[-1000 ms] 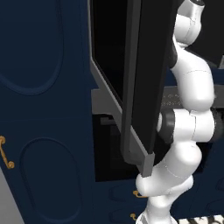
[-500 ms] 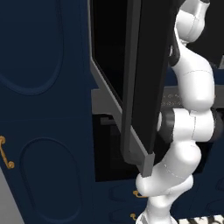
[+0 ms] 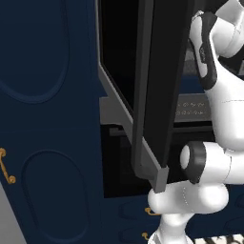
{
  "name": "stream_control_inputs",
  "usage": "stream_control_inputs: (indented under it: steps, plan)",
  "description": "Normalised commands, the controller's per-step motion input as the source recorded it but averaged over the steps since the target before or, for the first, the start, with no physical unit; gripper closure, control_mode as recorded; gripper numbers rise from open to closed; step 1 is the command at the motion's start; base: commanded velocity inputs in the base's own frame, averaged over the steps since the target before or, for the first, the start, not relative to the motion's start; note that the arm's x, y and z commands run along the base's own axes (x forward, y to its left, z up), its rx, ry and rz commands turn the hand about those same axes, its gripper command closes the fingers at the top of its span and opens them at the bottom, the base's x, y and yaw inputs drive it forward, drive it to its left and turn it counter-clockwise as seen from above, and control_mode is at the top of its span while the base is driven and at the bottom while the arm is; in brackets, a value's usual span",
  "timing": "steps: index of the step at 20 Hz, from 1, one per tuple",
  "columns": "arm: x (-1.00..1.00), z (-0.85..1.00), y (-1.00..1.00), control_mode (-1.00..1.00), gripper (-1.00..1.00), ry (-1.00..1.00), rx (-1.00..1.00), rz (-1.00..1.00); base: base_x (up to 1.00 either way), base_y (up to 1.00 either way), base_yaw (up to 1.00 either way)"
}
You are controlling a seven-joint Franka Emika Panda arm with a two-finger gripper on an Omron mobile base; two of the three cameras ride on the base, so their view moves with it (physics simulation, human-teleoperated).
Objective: Pick the squash from the sink and place it in the bowl. Then pick the bowl and place it in the microwave. Then close the microwave door and press the start button.
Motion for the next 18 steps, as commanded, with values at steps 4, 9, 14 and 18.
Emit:
stream_control_inputs:
  steps: [4,9,14,18]
  plan:
    - [-0.8,0.0,0.0,-1.0,-1.0,-0.31,-0.18,0.0,0.0,0.0,0.0]
    - [-0.32,-0.02,0.05,-1.0,-1.0,-0.13,-0.29,-0.01,0.0,0.0,0.0]
    - [-0.02,-0.3,0.04,-1.0,-1.0,0.0,-0.29,-0.01,0.0,0.0,0.0]
    - [-0.23,-0.13,0.0,-1.0,-1.0,-0.11,-0.24,-0.04,0.0,0.0,0.0]
